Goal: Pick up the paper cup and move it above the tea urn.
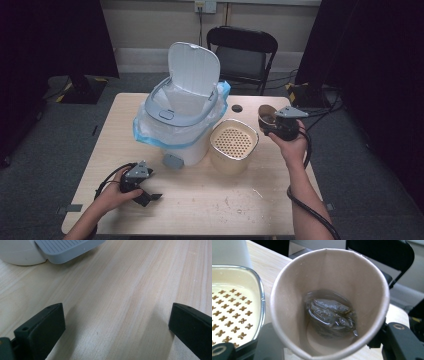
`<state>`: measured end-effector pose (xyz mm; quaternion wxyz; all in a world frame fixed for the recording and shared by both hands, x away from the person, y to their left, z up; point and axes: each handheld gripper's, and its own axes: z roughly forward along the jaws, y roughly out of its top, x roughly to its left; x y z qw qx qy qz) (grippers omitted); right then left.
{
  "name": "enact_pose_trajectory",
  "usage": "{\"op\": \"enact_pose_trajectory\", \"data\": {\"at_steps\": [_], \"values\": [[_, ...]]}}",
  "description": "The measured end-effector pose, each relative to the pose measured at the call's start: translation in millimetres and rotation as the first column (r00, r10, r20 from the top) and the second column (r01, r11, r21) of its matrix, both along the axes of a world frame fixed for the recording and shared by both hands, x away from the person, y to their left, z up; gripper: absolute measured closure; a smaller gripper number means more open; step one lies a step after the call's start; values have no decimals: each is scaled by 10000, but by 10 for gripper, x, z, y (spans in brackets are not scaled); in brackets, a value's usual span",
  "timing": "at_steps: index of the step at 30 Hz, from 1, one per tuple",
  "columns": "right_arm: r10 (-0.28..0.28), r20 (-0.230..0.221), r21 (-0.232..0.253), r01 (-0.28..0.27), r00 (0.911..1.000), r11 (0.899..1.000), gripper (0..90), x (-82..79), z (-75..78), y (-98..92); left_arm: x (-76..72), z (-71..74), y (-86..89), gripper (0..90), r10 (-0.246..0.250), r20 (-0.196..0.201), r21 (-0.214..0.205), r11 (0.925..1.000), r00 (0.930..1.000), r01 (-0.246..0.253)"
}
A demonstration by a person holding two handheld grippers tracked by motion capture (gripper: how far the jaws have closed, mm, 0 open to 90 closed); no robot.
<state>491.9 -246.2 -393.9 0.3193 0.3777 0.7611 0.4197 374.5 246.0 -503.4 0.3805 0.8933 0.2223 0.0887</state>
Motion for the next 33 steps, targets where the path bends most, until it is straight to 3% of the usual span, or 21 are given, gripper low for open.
{"op": "enact_pose_trajectory", "data": {"at_steps": [10, 16, 17, 22, 25, 31, 32, 33], "values": [[288, 664, -775, -236, 9974, 9967, 423, 33, 64, 7, 0, 1, 1, 0, 2, -12, 14, 10000, 10000, -2], [298, 1034, -1520, -138, 9942, 9883, 428, 17, 111, 68, 0, 1, 2, 0, 5, -7, 21, 10000, 10000, -5], [356, 1206, -1962, -114, 9921, 9805, 429, 4, 134, 100, -1, 1, 1, 0, 4, -5, 8, 10000, 10000, -4], [526, 1345, -2361, -195, 9895, 9715, 431, -12, 188, 150, 0, 1, 1, 0, 0, -23, 16, 10000, 10000, 0], [794, 1569, -2981, -294, 9844, 9541, 433, -35, 234, 221, 0, 1, 1, 0, -8, -14, -1, 10000, 10000, 8], [1079, 1711, -3395, -442, 9793, 9396, 436, -68, 289, 296, 0, 1, 2, 0, -3, -16, 16, 10000, 10000, 3], [1129, 1779, -3566, -429, 9776, 9333, 436, -77, 297, 308, 0, 1, 2, 0, 3, -4, 17, 10000, 10000, -3], [1263, 1841, -3962, -440, 9748, 9171, 438, -93, 309, 331, 0, 1, 1, 0, 0, -14, 12, 10000, 10000, 0]]}}
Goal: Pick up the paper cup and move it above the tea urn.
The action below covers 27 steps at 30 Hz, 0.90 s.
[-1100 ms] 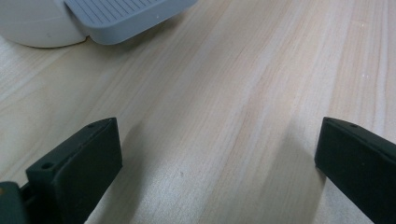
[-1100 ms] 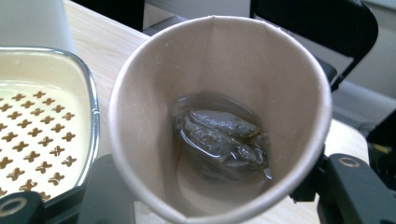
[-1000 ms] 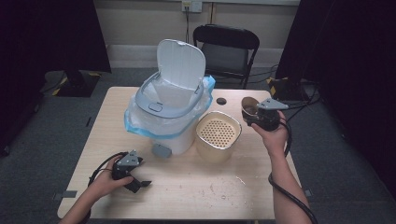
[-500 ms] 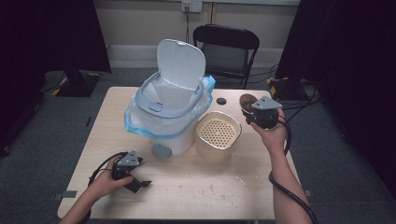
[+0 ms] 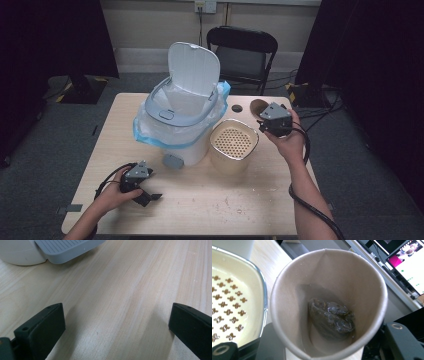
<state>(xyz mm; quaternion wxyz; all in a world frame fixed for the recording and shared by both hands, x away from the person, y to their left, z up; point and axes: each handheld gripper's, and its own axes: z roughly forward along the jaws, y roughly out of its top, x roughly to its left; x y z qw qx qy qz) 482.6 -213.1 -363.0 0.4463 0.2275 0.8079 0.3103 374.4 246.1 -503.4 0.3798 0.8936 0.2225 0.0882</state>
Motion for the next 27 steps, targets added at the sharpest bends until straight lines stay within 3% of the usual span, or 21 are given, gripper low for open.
{"op": "enact_pose_trajectory", "data": {"at_steps": [1, 5, 6, 7, 9, 10, 11, 12, 15, 16, 17, 18, 19, 20, 21, 22, 23, 24, 25, 26, 27], "values": [[0, 0, 0, 0, 10000, 10000, 438, 0, 0, 0, 0, 0, 0, 0, 0, 0, 0, 10000, 10000, 0], [126, 555, -967, -72, 9984, 9953, 441, -43, 23, 52, 1, -1, 1, 0, -29, -18, -36, 10000, 10000, 29], [355, 984, -1639, -190, 9945, 9863, 442, -67, 41, 83, 2, -1, 1, 0, -42, -28, -48, 10000, 10000, 42], [355, 984, -1639, -190, 9945, 9863, 442, -67, 41, 83, 2, -1, 1, 0, -42, -28, -48, 10000, 10000, 42], [619, 1288, -2444, -288, 9897, 9692, 443, -95, 52, 132, 2, -1, 1, 0, -36, -28, -38, 10000, 10000, 36], [734, 1470, -3321, -207, 9864, 9430, 444, -127, 40, 195, 1, -1, 1, 0, -34, -26, -38, 10000, 10000, 34], [734, 1470, -3321, -207, 9864, 9430, 444, -127, 40, 195, 1, -1, 1, 0, -34, -26, -38, 10000, 10000, 34], [912, 1558, -3985, -219, 9836, 9169, 445, -146, 26, 234, 2, -1, 1, 0, -44, -19, -52, 10000, 10000, 44], [1129, 2145, -5082, 122, 9702, 8611, 448, -198, -11, 316, 1, -1, 1, 0, -37, -22, -47, 10000, 10000, 37], [1261, 2522, -5559, 370, 9594, 8304, 449, -217, -26, 341, 2, -2, 0, 0, -41, -15, -51, 10000, 10000, 41], [1463, 2895, -6146, 665, 9459, 7860, 449, -234, -44, 366, 2, -2, 0, 0, -38, -14, -54, 10000, 10000, 38], [1760, 3340, -6771, 1058, 9260, 7283, 449, -272, -70, 402, 1, -1, 1, 0, -39, -24, -51, 10000, 10000, 39], [1760, 3340, -6771, 1058, 9260, 7283, 449, -272, -70, 402, 2, -2, 0, 0, -39, -16, -56, 10000, 10000, 38], [1826, 3586, -6934, 1303, 9154, 7086, 449, -300, -88, 421, 2, -2, 0, 0, -38, -17, -59, 10000, 10000, 38], [1946, 3715, -6952, 1331, 9078, 7064, 449, -311, -82, 428, 2, -2, 0, 0, -40, -14, -57, 10000, 10000, 40], [1865, 4092, -7015, 1773, 8932, 6903, 450, -337, -100, 436, 2, -2, 0, 0, -34, -10, -55, 10000, 10000, 34], [2111, 4336, -7311, 2051, 8760, 6507, 450, -343, -97, 442, 1, -2, 0, 0, -29, -18, -52, 10000, 10000, 29], [2730, 4830, -7882, 2773, 8320, 5494, 450, -362, -119, 449, 1, -2, 0, 0, -31, -16, -50, 10000, 10000, 31], [2730, 4830, -7882, 2773, 8320, 5494, 450, -362, -119, 449, 2, -2, 0, 0, -38, -15, -58, 10000, 10000, 38], [3539, 4938, -8326, 3143, 7943, 4561, 450, -395, -140, 459, 1, -1, 1, 0, -34, -20, -48, 10000, 10000, 34], [3539, 4938, -8326, 3143, 7943, 4561, 450, -395, -140, 459, 1, -1, 1, 0, -34, -20, -48, 10000, 10000, 34]]}}
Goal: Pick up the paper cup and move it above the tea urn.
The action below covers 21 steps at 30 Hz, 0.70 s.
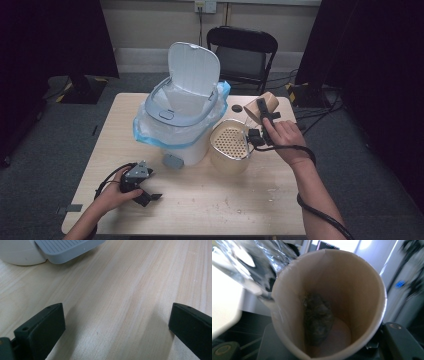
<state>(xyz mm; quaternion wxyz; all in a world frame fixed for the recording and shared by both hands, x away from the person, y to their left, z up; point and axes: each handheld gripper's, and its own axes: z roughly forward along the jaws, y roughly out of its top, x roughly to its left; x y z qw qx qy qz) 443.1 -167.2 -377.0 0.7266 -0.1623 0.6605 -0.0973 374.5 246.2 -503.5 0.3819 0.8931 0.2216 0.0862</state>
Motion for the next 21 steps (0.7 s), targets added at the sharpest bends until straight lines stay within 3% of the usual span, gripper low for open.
{"op": "enact_pose_trajectory", "data": {"at_steps": [1, 2, 4, 7, 12, 13, 14, 15, 16, 17, 18, 19, 20, 21], "values": [[211, 336, -903, -180, 9992, 9958, 450, -24, -27, 19, 0, 0, 0, 0, -3, 4, -9, 10000, 10000, 3], [211, 336, -903, -180, 9992, 9958, 450, -24, -27, 19, 0, 0, 0, 0, -3, 4, -9, 10000, 10000, 3], [397, 749, -1924, -247, 9964, 9810, 450, -42, -51, 39, 1, 0, 0, 0, -4, 8, -6, 10000, 10000, 4], [431, 813, -2149, -247, 9958, 9763, 449, -39, -53, 68, 0, 0, 0, 0, 0, -3, -4, 10000, 10000, 0], [451, 705, -1975, -304, 9965, 9798, 448, -28, -12, 100, 0, -1, -1, 0, 0, 7, -6, 10000, 10000, 0], [324, 312, -1338, -280, 9990, 9906, 447, -26, -3, 103, 0, 0, -1, 0, 3, 4, -3, 10000, 10000, -3], [324, 312, -1338, -280, 9990, 9906, 447, -26, -3, 103, 0, 0, -1, 0, 3, 4, -3, 10000, 10000, -3], [242, -410, -313, -255, 9989, 9992, 445, -8, 47, 110, 0, -1, -1, 0, -2, 9, -5, 10000, 10000, 2], [242, -410, -313, -255, 9989, 9992, 445, -8, 47, 110, 0, -1, -1, 0, -2, 9, -5, 10000, 10000, 2], [98, -1614, 1417, 133, 9868, 9898, 443, 14, 83, 94, 0, 0, 0, 0, -1, 0, -3, 10000, 10000, 1], [98, -1614, 1417, 133, 9868, 9898, 443, 14, 83, 94, 0, 0, 0, 0, -1, 0, -3, 10000, 10000, 1], [95, -2769, 2848, 726, 9609, 9558, 441, 54, 135, 68, 1, 0, 0, 0, -3, 7, -6, 10000, 10000, 3], [289, -3193, 3402, 861, 9472, 9364, 440, 77, 171, 44, 0, 0, 0, 0, 3, 16, -3, 10000, 10000, -3], [413, -3584, 4031, 1146, 9327, 9080, 440, 103, 202, 20, 1, 0, 0, 0, -7, 6, -5, 10000, 10000, 7]]}}
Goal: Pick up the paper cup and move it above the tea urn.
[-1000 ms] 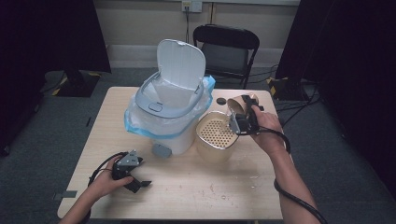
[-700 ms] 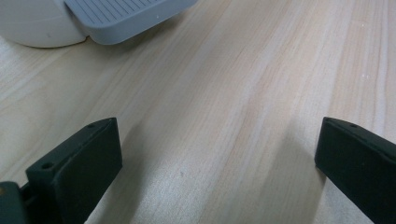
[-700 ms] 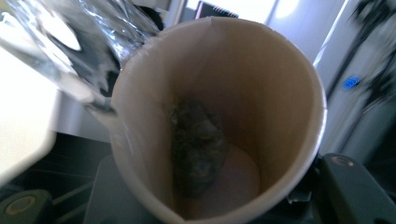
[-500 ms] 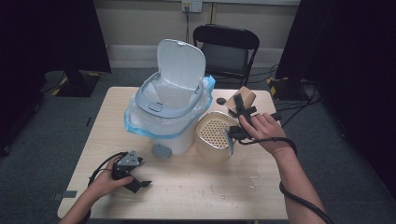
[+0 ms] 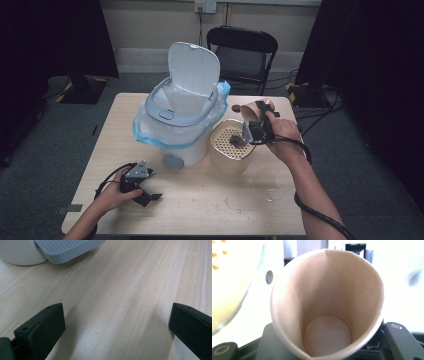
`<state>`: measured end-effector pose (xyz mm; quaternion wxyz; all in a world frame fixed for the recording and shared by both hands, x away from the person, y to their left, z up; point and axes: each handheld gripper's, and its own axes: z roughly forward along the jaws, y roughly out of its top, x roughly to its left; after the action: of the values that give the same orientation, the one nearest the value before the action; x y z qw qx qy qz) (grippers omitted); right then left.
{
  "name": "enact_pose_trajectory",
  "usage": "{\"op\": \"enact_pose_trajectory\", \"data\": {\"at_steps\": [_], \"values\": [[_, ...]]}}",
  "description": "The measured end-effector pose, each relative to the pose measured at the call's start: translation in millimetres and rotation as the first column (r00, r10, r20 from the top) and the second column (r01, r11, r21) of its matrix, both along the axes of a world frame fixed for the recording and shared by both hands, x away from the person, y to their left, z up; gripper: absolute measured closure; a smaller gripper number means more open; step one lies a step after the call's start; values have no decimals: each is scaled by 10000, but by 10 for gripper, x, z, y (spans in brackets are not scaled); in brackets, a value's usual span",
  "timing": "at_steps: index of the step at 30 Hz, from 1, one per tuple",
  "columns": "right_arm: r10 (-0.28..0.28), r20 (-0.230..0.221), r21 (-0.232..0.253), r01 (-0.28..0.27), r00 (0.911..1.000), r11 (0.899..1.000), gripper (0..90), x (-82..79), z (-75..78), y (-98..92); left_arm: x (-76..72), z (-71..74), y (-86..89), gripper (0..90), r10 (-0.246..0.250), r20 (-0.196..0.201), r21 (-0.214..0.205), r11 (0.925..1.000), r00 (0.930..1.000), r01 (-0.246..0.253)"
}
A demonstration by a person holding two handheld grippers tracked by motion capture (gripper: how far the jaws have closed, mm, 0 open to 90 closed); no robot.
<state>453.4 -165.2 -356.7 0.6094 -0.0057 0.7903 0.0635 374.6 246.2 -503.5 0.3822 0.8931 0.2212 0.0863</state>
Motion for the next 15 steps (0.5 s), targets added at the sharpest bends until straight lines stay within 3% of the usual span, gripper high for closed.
{"op": "enact_pose_trajectory", "data": {"at_steps": [1, 2, 3, 4, 5, 6, 7, 8, 9, 10, 11, 12, 13, 15], "values": [[0, 0, 0, 0, 10000, 10000, 440, 0, 0, 0, 0, 0, 0, 0, 0, 0, 0, 10000, 10000, 0], [-122, -914, 1471, 256, 9957, 9888, 440, 41, 68, -60, 0, -1, -1, 0, 5, 2, -4, 10000, 10000, -5], [-122, -914, 1471, 256, 9957, 9888, 440, 41, 68, -60, 0, 0, 0, 0, -1, 0, 1, 10000, 10000, 1], [-147, -1277, 2150, 421, 9917, 9757, 440, 63, 95, -92, 1, 1, 1, 0, -11, 13, 27, 10000, 10000, 11], [-39, -1807, 3298, 643, 9835, 9419, 440, 102, 145, -156, 0, 0, 0, 0, -2, -1, 1, 10000, 10000, 2], [55, -2073, 3770, 747, 9783, 9232, 440, 119, 165, -185, 1, 1, 2, 0, -16, -1, 27, 10000, 10000, 16], [55, -2073, 3770, 747, 9783, 9232, 440, 119, 165, -185, 1, 1, 2, 0, -16, -1, 27, 10000, 10000, 16], [198, -2498, 4615, 1010, 9681, 8814, 440, 148, 192, -230, -1, 0, 0, 0, 12, 5, 5, 10000, 10000, -12], [198, -2498, 4615, 1010, 9681, 8814, 440, 148, 192, -230, 1, 1, 1, 0, -14, 9, 24, 10000, 10000, 14], [225, -2686, 4884, 1160, 9630, 8649, 440, 157, 201, -245, 0, 0, 0, 0, 2, -1, -1, 10000, 10000, -2], [246, -2812, 5038, 1258, 9593, 8546, 440, 162, 208, -255, 0, 0, 0, 0, 9, 4, 9, 10000, 10000, -9], [214, -3013, 5280, 1481, 9533, 8363, 439, 169, 224, -270, 1, 1, 2, 0, -19, -1, 31, 10000, 10000, 19], [214, -3013, 5280, 1481, 9533, 8363, 439, 169, 224, -270, 1, 1, 2, 0, -19, -1, 31, 10000, 10000, 19], [300, -3311, 5701, 1746, 9431, 8028, 440, 177, 237, -287, 1, 1, 2, 0, -18, 0, 32, 10000, 10000, 18]]}}
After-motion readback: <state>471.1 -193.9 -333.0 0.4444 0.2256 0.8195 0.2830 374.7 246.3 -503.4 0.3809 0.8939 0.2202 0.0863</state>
